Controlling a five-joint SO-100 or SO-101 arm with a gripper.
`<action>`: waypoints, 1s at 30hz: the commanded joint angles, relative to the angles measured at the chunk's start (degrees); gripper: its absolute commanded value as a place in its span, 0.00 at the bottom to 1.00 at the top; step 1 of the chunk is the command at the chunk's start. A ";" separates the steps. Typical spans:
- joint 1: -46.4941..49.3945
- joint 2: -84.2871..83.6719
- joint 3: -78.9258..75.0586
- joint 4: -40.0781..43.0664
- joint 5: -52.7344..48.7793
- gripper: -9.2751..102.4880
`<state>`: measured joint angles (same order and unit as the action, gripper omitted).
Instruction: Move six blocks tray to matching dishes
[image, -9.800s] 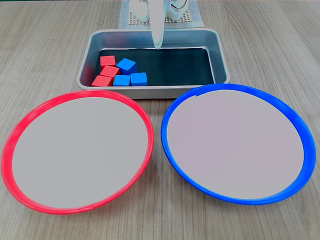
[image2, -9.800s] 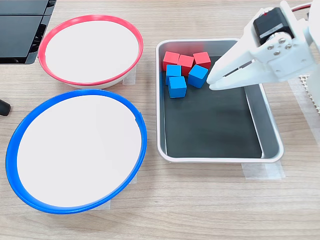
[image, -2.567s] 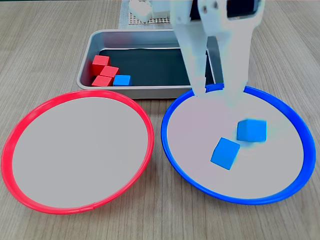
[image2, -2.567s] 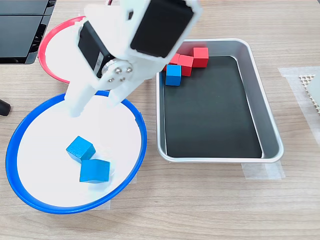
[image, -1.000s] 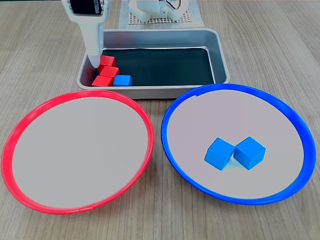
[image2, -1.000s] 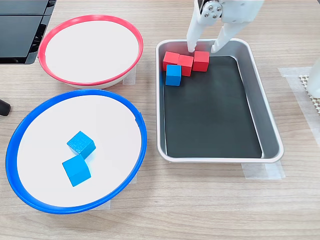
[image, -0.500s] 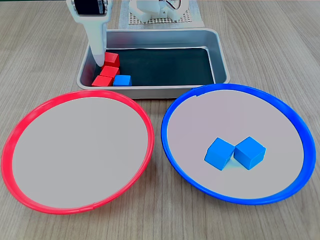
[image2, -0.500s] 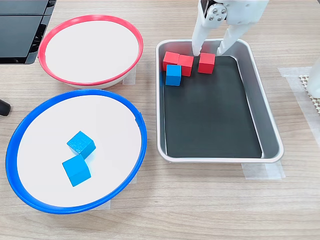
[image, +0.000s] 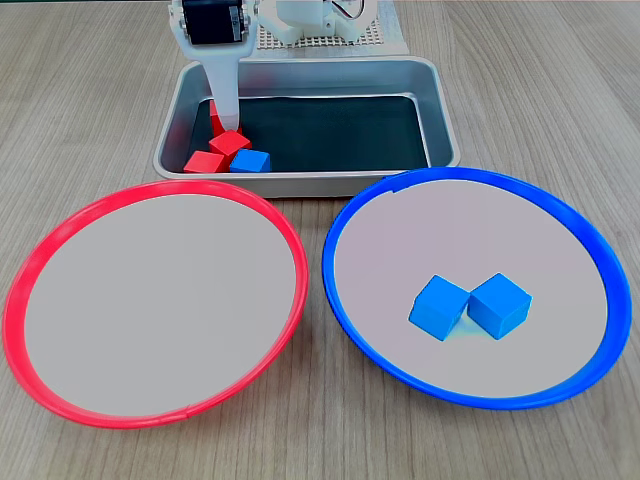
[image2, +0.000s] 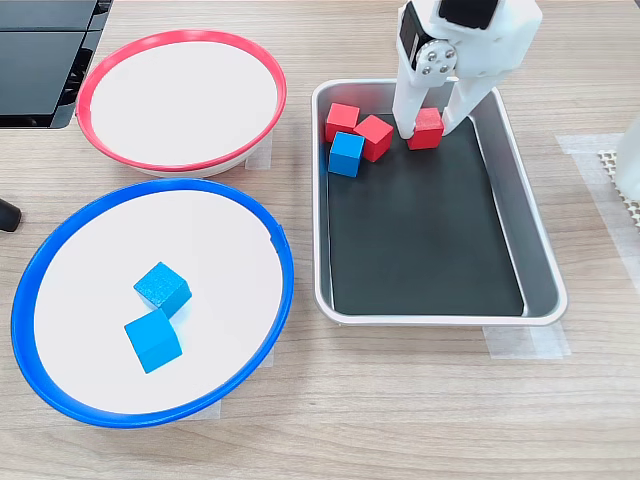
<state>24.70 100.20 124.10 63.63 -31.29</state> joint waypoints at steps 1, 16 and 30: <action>0.00 0.70 -1.05 1.05 -1.23 0.08; -15.12 -7.91 -42.28 -2.64 9.40 0.08; -11.60 -28.12 -44.38 -15.12 1.14 0.23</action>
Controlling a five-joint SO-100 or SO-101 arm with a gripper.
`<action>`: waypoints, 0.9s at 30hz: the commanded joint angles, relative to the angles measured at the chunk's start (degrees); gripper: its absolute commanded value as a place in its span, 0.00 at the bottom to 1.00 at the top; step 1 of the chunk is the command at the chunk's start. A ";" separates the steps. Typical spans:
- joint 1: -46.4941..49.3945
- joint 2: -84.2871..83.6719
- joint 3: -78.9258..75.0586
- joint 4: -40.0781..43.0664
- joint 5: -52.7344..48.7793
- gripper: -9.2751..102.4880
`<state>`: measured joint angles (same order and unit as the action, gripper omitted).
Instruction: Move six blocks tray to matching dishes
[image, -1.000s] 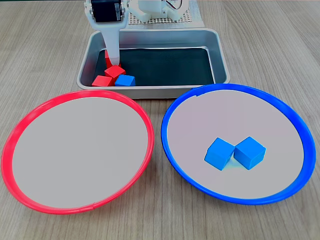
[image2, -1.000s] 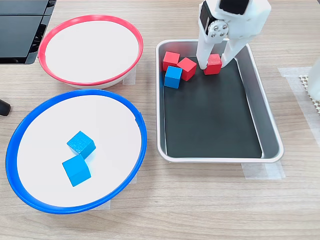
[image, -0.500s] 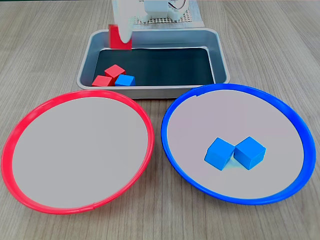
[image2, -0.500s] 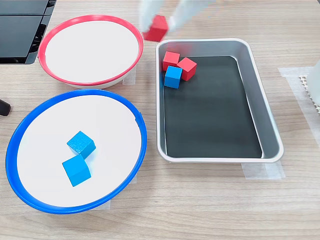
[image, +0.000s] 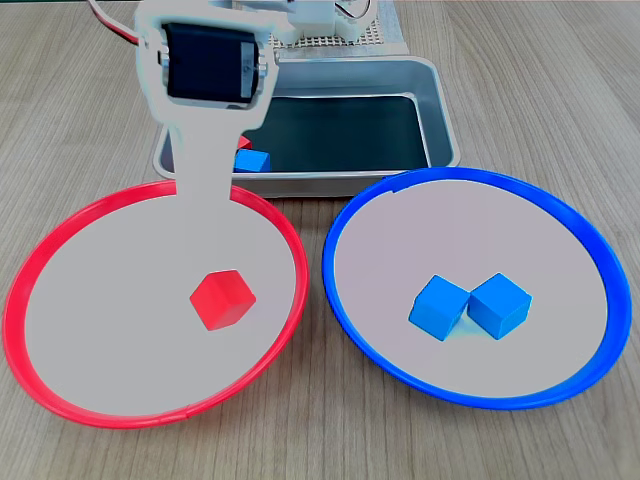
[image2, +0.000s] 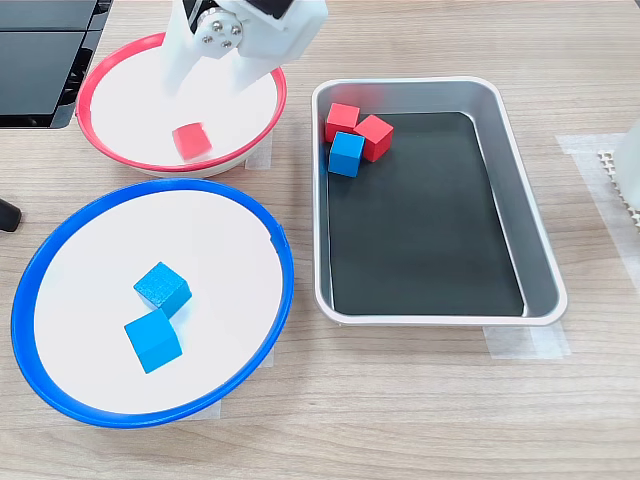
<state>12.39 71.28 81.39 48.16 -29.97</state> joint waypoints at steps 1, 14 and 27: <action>0.79 1.67 -1.14 1.58 -0.26 0.23; 8.79 27.60 21.45 33.22 -41.31 0.11; 5.80 24.96 32.96 19.69 -48.52 0.23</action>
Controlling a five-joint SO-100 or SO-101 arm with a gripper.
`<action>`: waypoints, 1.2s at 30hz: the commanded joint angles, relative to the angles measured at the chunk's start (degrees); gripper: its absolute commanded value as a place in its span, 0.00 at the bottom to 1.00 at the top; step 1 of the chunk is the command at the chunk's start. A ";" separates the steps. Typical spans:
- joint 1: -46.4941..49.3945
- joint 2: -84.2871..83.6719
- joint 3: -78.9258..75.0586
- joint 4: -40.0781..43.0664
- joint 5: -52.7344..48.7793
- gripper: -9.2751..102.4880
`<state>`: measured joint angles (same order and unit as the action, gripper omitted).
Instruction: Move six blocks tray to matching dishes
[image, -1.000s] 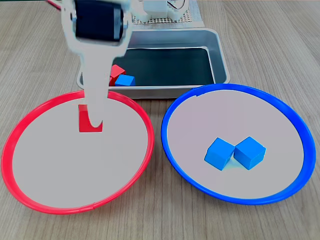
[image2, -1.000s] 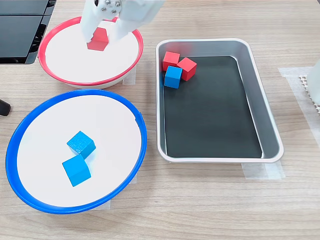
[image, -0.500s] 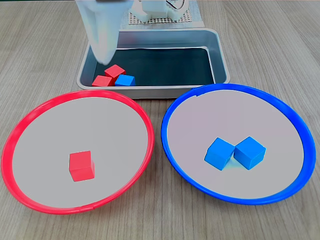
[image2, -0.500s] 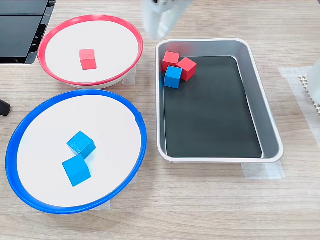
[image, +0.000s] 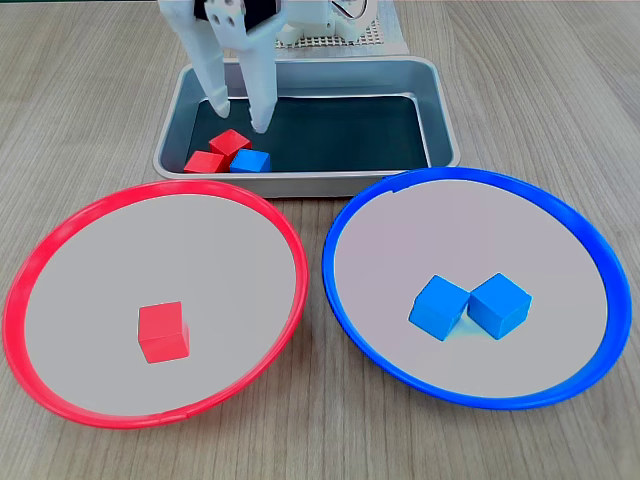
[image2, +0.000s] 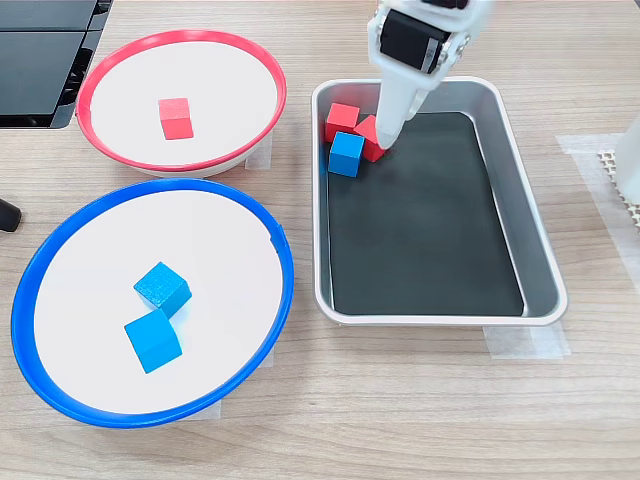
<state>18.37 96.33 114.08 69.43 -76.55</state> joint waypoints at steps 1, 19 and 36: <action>-0.35 -0.44 0.62 -2.11 -2.37 0.23; 4.66 -6.42 -4.83 -7.82 -5.27 0.21; -9.32 -7.38 -34.01 21.80 35.16 0.08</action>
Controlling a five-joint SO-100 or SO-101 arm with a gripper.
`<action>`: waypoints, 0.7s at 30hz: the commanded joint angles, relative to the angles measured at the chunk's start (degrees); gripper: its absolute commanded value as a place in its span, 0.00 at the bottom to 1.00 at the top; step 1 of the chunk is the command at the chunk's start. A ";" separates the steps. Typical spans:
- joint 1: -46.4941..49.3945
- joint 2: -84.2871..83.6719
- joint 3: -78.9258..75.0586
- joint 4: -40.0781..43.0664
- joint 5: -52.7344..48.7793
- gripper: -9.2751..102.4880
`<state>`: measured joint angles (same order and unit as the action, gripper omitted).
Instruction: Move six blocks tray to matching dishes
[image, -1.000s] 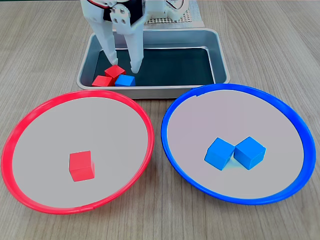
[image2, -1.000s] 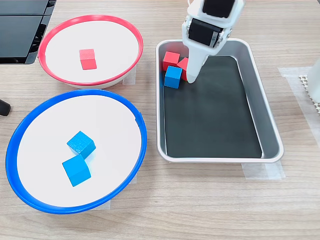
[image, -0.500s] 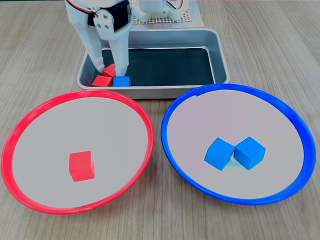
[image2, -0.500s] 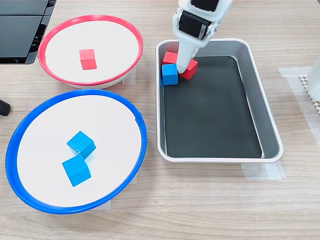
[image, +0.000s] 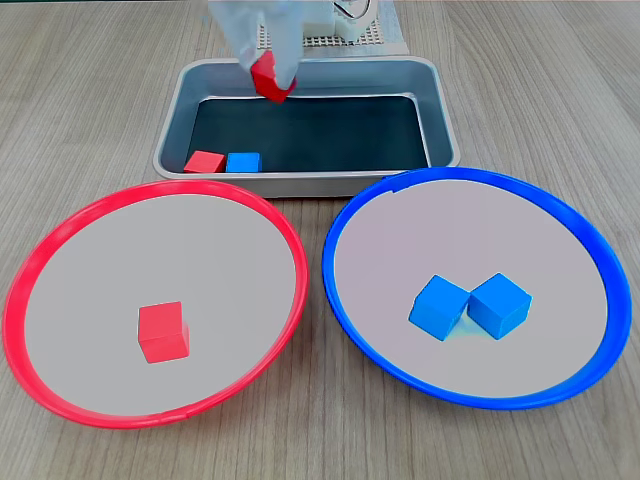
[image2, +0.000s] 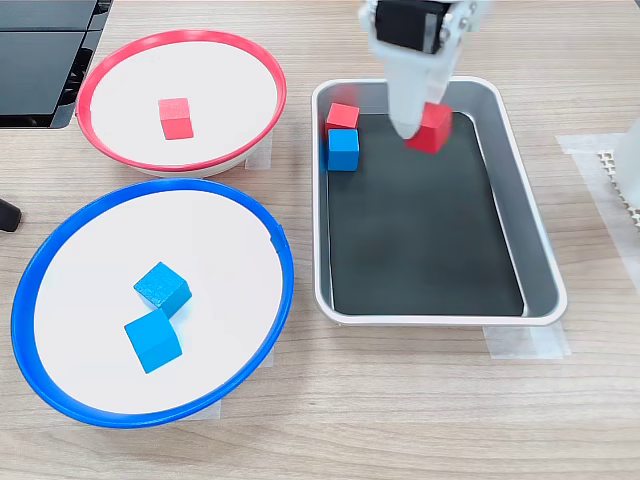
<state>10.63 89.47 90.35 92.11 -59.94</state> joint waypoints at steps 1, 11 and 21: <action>-1.58 -1.85 -12.48 -3.78 22.32 0.08; 4.13 -12.48 -15.12 -34.37 29.09 0.09; 4.31 -16.88 -13.54 -37.53 27.16 0.16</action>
<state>15.12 71.28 76.64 53.35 -28.56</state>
